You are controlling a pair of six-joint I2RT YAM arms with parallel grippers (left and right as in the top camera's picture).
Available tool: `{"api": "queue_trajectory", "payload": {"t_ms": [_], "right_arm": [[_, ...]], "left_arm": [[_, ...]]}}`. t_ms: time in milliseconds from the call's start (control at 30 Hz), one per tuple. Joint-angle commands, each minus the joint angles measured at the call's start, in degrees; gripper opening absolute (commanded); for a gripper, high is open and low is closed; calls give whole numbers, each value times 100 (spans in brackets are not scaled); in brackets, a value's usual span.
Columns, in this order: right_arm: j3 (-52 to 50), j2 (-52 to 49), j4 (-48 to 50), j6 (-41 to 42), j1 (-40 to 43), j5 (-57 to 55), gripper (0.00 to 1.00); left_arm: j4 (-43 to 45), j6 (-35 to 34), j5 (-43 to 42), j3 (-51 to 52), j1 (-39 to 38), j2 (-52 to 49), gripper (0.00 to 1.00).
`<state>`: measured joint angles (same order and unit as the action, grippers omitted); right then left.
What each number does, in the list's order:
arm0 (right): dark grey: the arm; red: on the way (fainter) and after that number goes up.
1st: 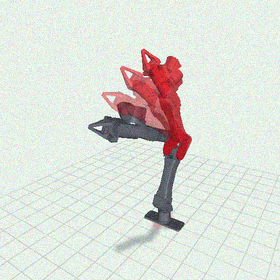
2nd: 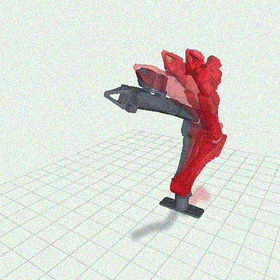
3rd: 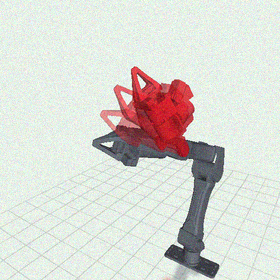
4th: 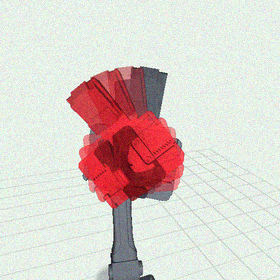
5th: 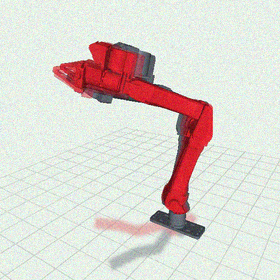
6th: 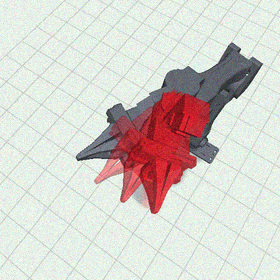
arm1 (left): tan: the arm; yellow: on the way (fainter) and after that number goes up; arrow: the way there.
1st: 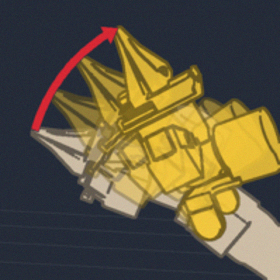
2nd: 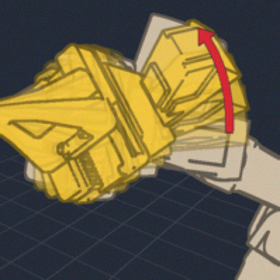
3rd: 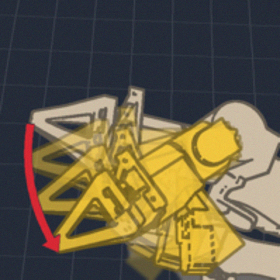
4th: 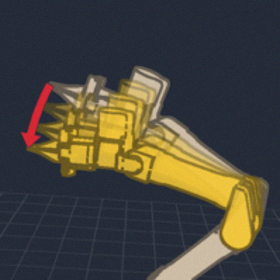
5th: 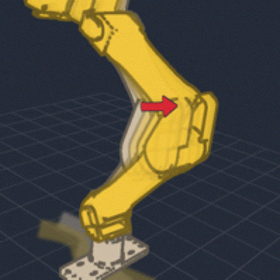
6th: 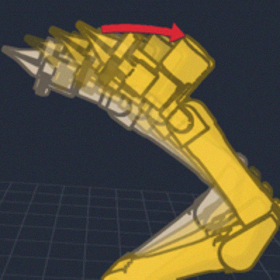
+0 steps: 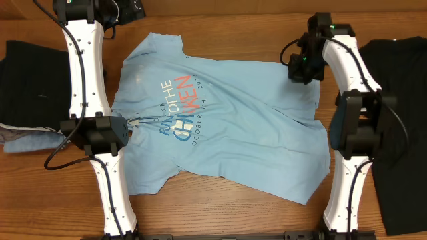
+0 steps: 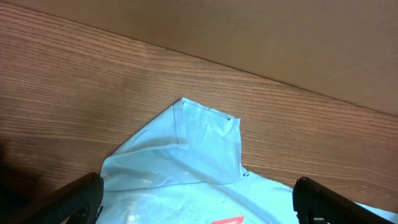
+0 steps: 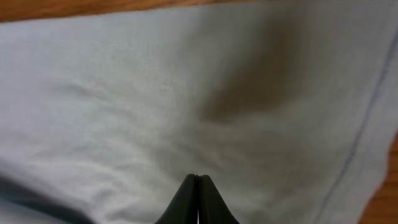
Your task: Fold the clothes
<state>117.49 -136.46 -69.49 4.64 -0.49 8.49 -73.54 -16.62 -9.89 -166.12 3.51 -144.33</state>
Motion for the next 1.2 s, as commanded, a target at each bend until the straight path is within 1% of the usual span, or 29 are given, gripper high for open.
{"api": "queue_trajectory", "payload": {"t_ms": [0, 233, 400, 467, 633, 800, 933, 1000, 1033, 1167], "right_arm": [[146, -378, 17, -37, -31, -98, 4], [146, -949, 199, -24, -31, -138, 4], [146, -1484, 708, 13, -31, -280, 4], [146, -1639, 1019, 155, -31, -540, 4], [153, -1709, 1670, 166, 9, -791, 4], [164, -1709, 2120, 422, 181, -907, 4], [570, -1709, 1886, 474, 448, -887, 4], [1117, -1709, 1486, 442, 625, -885, 4], [1637, -1709, 1143, 236, 737, -800, 4], [2979, -1709, 317, 87, 852, -719, 5]], "left_arm": [[7, -101, -63, -81, 22, 76, 100], [7, -98, -63, -81, 22, 76, 100], [7, -98, -63, -81, 22, 76, 100], [7, -98, -63, -81, 22, 76, 100], [7, -98, -63, -81, 22, 76, 100], [7, -98, -63, -81, 22, 76, 100], [7, -98, -63, -81, 22, 76, 100], [7, -98, -63, -81, 22, 76, 100], [7, -98, -63, -81, 22, 76, 100], [7, -98, -63, -81, 22, 76, 100]]}}
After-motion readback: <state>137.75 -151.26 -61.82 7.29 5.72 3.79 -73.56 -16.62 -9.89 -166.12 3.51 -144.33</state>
